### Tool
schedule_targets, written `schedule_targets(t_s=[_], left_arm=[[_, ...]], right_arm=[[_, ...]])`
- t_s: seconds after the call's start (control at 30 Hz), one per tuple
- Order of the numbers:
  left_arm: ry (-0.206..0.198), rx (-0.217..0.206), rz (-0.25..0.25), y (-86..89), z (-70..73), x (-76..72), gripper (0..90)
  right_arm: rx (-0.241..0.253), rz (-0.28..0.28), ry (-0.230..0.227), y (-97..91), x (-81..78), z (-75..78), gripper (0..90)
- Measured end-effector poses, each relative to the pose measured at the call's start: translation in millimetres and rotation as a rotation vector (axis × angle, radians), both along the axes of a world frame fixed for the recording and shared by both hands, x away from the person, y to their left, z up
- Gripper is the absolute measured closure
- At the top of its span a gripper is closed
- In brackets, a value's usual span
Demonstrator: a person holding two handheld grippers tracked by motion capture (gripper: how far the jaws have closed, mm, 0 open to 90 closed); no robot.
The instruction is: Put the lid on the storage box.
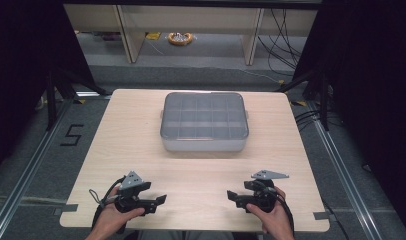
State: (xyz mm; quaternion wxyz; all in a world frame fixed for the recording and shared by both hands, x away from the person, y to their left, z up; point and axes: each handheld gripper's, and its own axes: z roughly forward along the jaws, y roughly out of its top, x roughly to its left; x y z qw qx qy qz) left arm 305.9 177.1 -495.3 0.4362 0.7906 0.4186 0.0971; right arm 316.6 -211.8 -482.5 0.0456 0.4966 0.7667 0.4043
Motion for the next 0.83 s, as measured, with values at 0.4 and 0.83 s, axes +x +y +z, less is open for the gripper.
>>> schedule_targets(t_s=[0.4,0.83], left_arm=[[0.041,0.034,-0.034,0.8,-6.2,-19.3,22.4],[0.036,0.035,-0.023,2.4,-7.9,-17.9,22.5]], right_arm=[[-0.037,0.042,-0.004,-5.1,-25.5,-9.2,19.3],[-0.044,0.058,-0.005,-8.0,-28.2,-11.7,19.3]])
